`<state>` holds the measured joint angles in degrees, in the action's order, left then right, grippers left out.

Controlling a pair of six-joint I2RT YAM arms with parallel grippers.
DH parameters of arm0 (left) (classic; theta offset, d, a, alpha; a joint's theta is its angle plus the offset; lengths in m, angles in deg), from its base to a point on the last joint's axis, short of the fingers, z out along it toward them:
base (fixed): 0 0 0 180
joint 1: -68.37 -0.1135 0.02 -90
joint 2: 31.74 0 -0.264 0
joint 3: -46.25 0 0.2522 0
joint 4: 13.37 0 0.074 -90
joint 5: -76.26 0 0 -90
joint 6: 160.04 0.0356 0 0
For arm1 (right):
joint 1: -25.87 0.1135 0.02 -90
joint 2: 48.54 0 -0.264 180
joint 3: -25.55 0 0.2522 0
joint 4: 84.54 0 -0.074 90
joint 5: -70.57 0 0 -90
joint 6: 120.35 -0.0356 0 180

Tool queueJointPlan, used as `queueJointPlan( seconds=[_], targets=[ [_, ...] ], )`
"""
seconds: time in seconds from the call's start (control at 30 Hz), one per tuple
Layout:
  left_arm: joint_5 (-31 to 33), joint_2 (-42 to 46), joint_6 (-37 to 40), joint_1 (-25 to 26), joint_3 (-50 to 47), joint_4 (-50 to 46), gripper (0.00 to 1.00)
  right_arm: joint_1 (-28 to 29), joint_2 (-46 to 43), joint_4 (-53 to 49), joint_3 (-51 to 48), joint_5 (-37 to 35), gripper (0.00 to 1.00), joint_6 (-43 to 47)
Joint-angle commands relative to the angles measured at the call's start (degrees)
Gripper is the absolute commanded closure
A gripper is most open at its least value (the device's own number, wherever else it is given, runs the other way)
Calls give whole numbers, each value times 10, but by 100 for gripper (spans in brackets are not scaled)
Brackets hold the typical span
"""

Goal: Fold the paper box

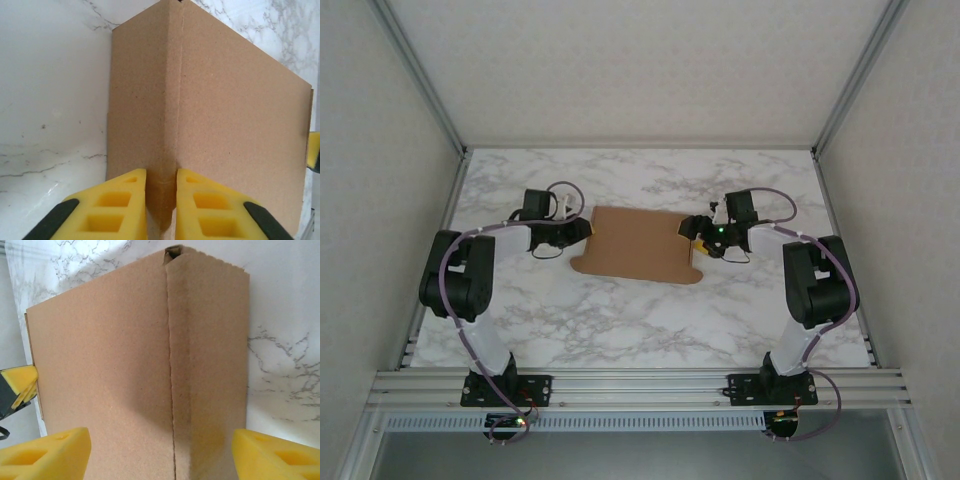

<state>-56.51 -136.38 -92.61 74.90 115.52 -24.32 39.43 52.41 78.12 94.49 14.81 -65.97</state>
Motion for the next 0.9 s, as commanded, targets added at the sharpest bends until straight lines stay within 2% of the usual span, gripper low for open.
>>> queueJointPlan(
  seconds=[0.0, 0.07, 0.13, 0.27, 0.43, 0.63, 0.87],
  targets=[
    [22, -34, 22, -23, -13, -44, 86, -10, -8, 1, 5, -1, 24, 0],
    [19, -38, 27, -27, -13, -48, 86, -18, -12, -1, 2, -7, 17, 0],
    [13, -45, 30, -31, -13, -51, 86, -22, -9, -4, 4, -5, 15, 4],
    [11, -59, 43, -35, -11, -59, 87, -23, 9, -9, 14, 2, 15, 12],
    [12, -74, 47, -37, -9, -63, 87, -22, 39, 24, 14, 84, 15, 10],
    [16, -87, 53, -40, -8, -70, 90, -22, 48, 35, -1, 97, 15, 12],
    [22, -99, 58, -41, -7, -76, 92, -9, 86, 86, -10, 168, 15, -11]
  ],
)
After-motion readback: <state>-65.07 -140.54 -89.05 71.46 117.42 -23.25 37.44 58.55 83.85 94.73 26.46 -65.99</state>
